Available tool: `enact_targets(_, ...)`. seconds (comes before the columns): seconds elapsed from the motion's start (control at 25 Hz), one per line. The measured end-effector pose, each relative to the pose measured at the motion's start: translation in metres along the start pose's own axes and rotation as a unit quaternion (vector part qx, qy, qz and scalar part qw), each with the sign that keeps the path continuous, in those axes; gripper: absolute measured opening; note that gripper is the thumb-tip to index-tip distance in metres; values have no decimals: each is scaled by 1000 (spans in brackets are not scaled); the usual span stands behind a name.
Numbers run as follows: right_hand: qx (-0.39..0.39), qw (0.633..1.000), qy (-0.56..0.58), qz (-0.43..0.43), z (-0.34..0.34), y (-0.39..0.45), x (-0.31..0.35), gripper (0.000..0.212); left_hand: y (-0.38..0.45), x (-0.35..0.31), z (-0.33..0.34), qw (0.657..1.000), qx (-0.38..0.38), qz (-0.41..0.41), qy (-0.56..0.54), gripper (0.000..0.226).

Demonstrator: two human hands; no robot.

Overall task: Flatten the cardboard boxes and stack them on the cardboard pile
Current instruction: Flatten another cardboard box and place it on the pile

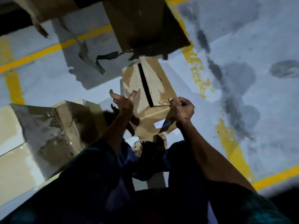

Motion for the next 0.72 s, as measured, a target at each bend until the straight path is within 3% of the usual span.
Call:
enact_targets(0.08, 19, 997, -42, 69, 10, 25, -32, 55, 19, 26, 19, 999, 36, -1, 23, 108)
enact_targets(0.24, 22, 962, -237, 130, 25, 56, -76, 69, 39, 85, 56, 981, 129, 34, 138, 116)
enact_targets(0.4, 60, 926, -349, 134, 53, 69, -106, 103, 29, 135, 70, 949, 223, 0, 223, 126)
enact_targets(0.64, 72, 888, -446, 84, 76, 86, -131, 140, 29, 160, 71, 948, 236, 48, 208, 122)
enact_targets(0.72, 86, 885, -446, 98, 79, 99, -143, 166, 30, 159, 72, 949, 239, 61, 196, 121)
Point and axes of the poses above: each hand's wrist, its own y-axis towards the middle knuckle, its own z-axis out of the palm, x = y × z, the point moved 3 cm from there along y, towards the middle knuckle, and after that the axes turned 2 degrees about z, right-handed, at the moved point
